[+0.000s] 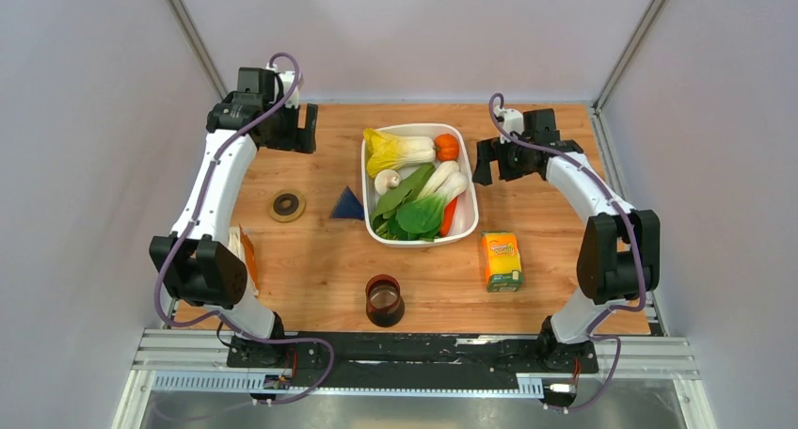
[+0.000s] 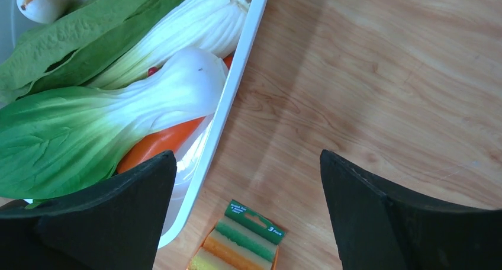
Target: Place the coffee filter in the dripper
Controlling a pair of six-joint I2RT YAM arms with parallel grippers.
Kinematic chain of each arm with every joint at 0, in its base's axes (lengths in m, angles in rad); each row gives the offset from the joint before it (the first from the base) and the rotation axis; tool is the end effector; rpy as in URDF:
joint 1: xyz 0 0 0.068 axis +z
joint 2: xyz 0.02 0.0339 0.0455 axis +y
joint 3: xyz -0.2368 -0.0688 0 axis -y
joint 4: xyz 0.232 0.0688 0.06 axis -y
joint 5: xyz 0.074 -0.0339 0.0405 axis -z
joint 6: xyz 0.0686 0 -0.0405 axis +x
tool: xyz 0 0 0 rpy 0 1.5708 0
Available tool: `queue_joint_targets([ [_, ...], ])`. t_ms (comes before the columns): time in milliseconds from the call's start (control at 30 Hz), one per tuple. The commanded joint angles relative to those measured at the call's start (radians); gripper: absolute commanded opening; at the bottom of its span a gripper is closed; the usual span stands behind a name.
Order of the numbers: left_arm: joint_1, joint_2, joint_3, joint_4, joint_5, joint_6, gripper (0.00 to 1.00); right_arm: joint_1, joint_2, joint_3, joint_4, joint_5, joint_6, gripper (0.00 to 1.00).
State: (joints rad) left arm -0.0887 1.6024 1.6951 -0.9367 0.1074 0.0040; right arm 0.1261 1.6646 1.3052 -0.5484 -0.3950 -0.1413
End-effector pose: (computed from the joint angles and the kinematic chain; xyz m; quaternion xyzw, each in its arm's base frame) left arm 0.3454 -0.0381 0.3251 0.0623 0.9315 -0.0652 0.3525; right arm 0.3588 0.0721 0.2156 -0.1869 0.9104 0.1831 0.3205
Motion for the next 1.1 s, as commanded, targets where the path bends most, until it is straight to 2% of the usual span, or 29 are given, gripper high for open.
queue_joint_targets([
  [0, 0.006, -0.049, -0.006, 0.034, -0.001, -0.018, 0.93, 0.015, -0.034, -0.043, 0.014, 0.002, 0.058, 0.92],
  [367, 0.007, -0.086, -0.058, 0.036, -0.026, -0.019, 0.93, 0.045, -0.034, -0.124, 0.026, 0.039, 0.112, 0.81],
  [467, 0.007, -0.098, -0.081, 0.039, -0.028, -0.019, 0.93, 0.050, -0.018, -0.122, 0.030, 0.035, 0.122, 0.78],
  [667, 0.006, -0.101, -0.089, 0.036, -0.052, -0.019, 0.93, 0.051, 0.018, -0.102, 0.044, 0.042, 0.163, 0.65],
  [867, 0.007, -0.106, -0.098, 0.034, -0.082, -0.016, 0.93, 0.073, 0.055, -0.074, 0.051, 0.063, 0.206, 0.60],
  [967, 0.007, -0.112, -0.104, 0.033, -0.103, -0.017, 0.93, 0.078, 0.067, -0.077, 0.053, 0.075, 0.234, 0.53],
  [1067, 0.006, -0.116, -0.108, 0.031, -0.104, -0.016, 0.93, 0.078, 0.067, -0.087, 0.050, 0.107, 0.241, 0.40],
])
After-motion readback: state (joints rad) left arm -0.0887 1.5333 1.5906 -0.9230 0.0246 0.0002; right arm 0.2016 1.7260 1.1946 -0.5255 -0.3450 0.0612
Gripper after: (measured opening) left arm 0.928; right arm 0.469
